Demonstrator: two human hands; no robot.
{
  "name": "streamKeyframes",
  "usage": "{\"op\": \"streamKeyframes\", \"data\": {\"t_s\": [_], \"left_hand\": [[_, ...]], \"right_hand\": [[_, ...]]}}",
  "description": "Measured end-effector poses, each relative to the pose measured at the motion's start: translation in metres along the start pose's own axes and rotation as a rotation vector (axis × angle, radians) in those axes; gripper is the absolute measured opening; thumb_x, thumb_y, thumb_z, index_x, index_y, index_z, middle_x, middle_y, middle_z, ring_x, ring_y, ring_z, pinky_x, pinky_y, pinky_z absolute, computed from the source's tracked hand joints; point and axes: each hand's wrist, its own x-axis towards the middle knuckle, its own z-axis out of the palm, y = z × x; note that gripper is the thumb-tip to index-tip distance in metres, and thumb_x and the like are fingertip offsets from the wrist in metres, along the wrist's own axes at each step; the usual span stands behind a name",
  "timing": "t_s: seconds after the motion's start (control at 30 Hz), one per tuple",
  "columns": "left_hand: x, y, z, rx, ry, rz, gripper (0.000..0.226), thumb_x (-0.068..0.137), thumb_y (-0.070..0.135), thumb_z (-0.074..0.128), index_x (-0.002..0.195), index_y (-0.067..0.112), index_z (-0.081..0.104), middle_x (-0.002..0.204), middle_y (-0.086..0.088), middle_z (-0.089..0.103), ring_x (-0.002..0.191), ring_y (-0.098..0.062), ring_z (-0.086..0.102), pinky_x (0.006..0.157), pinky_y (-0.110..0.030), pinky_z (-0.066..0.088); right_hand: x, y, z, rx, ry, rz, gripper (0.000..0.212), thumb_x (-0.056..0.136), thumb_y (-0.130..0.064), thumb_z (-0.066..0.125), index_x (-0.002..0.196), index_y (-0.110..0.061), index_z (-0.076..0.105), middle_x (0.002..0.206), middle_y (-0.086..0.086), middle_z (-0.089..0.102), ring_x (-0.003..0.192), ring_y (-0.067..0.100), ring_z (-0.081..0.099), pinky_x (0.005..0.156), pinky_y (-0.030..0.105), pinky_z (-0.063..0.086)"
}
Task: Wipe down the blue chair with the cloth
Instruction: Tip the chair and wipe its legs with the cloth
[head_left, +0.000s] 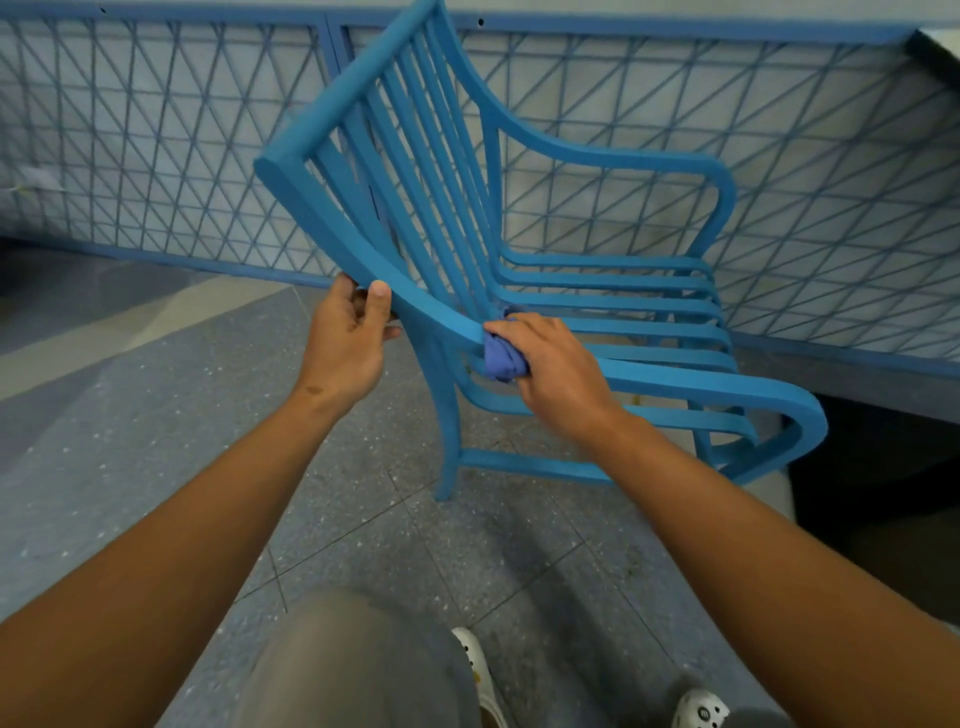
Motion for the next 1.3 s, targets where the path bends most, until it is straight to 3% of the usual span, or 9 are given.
{"op": "streamKeyframes", "data": {"t_s": [0.27,0.47,0.6,0.7,0.83,0.93,1.03,1.2,1.3], "left_hand": [[-0.027,0.017,0.044,-0.019,-0.178,0.040,0.017,0.105,0.018,0.052,0.122,0.015,0.053,0.108,0.011,0.068,0.094,0.004,0.069,0.079,-0.019,0.057],[-0.047,0.033,0.091,0.013,-0.285,0.101,0.025,0.102,0.018,0.059,0.123,0.005,0.057,0.112,-0.003,0.071,0.102,-0.011,0.070,0.087,-0.029,0.056],[-0.062,0.043,0.121,0.059,-0.331,0.137,0.027,0.100,0.029,0.062,0.121,0.012,0.059,0.105,0.009,0.071,0.096,0.001,0.068,0.082,-0.018,0.055],[-0.071,0.050,0.136,0.060,-0.363,0.153,0.030,0.099,0.031,0.064,0.122,0.011,0.059,0.108,0.005,0.072,0.098,-0.002,0.069,0.087,-0.028,0.058],[-0.057,0.050,0.113,-0.019,-0.631,0.135,0.021,0.101,0.025,0.060,0.120,0.017,0.062,0.116,0.012,0.070,0.113,-0.002,0.066,0.097,-0.023,0.054],[-0.025,0.049,0.071,-0.043,-0.512,0.123,0.021,0.105,0.026,0.048,0.118,0.015,0.062,0.113,0.007,0.069,0.107,-0.007,0.067,0.092,-0.028,0.056],[0.011,0.053,0.039,0.124,-0.287,0.229,0.034,0.106,0.043,0.038,0.110,0.017,0.060,0.101,0.000,0.068,0.095,-0.011,0.068,0.087,-0.035,0.060],[0.030,0.043,0.032,0.236,-0.307,0.175,0.034,0.107,0.039,0.046,0.108,0.009,0.062,0.102,-0.012,0.069,0.097,-0.023,0.067,0.090,-0.047,0.056],[0.021,0.036,0.039,0.109,-0.316,0.086,0.035,0.107,0.037,0.043,0.116,0.009,0.062,0.104,-0.001,0.070,0.096,-0.013,0.069,0.089,-0.043,0.059]], "right_hand": [[-0.044,0.043,-0.044,-0.093,0.039,-0.011,0.058,0.081,0.008,0.062,0.135,-0.015,0.064,0.131,0.007,0.064,0.116,0.034,0.056,0.101,0.034,0.039],[-0.085,0.075,-0.078,-0.164,0.127,0.031,0.046,0.085,0.008,0.068,0.129,-0.006,0.067,0.126,0.017,0.065,0.115,0.039,0.057,0.100,0.041,0.041],[-0.112,0.077,-0.079,-0.180,0.308,0.185,0.045,0.082,0.011,0.072,0.125,-0.002,0.067,0.129,0.023,0.058,0.119,0.046,0.051,0.104,0.049,0.039],[-0.131,0.060,-0.068,-0.098,0.463,0.371,0.044,0.084,0.009,0.070,0.128,0.001,0.063,0.138,0.026,0.048,0.129,0.045,0.042,0.111,0.047,0.032],[-0.142,0.037,-0.058,0.054,0.523,0.428,0.045,0.096,-0.005,0.063,0.140,-0.005,0.051,0.148,0.020,0.036,0.140,0.035,0.033,0.117,0.038,0.026],[-0.138,0.019,-0.053,0.190,0.535,0.401,0.046,0.103,-0.020,0.054,0.146,-0.009,0.044,0.153,0.014,0.032,0.147,0.029,0.029,0.122,0.037,0.024],[-0.132,-0.003,-0.045,0.239,0.540,0.274,0.047,0.096,-0.011,0.055,0.142,-0.011,0.046,0.151,0.008,0.033,0.146,0.025,0.031,0.121,0.034,0.026],[-0.125,-0.018,-0.043,0.265,0.614,0.107,0.033,0.091,-0.003,0.063,0.120,-0.015,0.053,0.122,0.002,0.047,0.115,0.021,0.053,0.101,0.030,0.042],[-0.131,-0.023,-0.037,0.322,0.561,0.141,0.030,0.090,-0.009,0.058,0.114,-0.026,0.052,0.110,-0.005,0.051,0.103,0.007,0.055,0.090,0.019,0.045]]}}
